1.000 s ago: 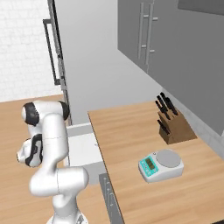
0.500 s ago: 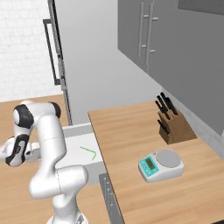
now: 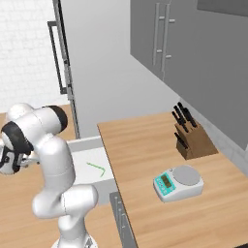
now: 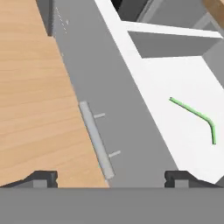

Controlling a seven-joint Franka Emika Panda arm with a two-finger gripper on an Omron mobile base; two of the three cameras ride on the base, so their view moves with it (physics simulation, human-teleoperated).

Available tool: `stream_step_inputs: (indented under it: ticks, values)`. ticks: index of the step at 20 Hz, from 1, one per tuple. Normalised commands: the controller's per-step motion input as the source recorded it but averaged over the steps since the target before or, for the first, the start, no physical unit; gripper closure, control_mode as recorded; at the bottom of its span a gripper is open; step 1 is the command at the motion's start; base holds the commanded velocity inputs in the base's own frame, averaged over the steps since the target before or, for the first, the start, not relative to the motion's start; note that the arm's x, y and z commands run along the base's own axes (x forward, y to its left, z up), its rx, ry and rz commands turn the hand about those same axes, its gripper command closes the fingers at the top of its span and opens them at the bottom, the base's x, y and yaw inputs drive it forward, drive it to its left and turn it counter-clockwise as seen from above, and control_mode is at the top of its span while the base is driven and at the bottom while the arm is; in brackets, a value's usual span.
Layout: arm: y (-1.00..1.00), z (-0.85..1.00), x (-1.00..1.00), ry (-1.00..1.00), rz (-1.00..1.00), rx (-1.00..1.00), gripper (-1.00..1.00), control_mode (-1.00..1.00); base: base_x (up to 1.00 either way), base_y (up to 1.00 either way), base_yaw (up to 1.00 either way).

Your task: Take a straw from the drawer in front and place it inside the glass cup on the dining counter.

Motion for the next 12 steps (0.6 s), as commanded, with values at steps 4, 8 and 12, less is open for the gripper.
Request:
stream_step_inputs:
  ticks: [4,8,12]
  values:
    - [-0.52,1.0,-0.38,0.11,0.0,0.59,-1.0,-1.0,0.0,0.0,0.0]
    - [-0.82,1.0,0.04,0.17,-0.02,0.48,-1.0,-1.0,0.0,0.0,0.0]
    - [-0.71,0.97,0.38,0.26,-0.04,0.35,-1.0,-1.0,0.0,0.0,0.0]
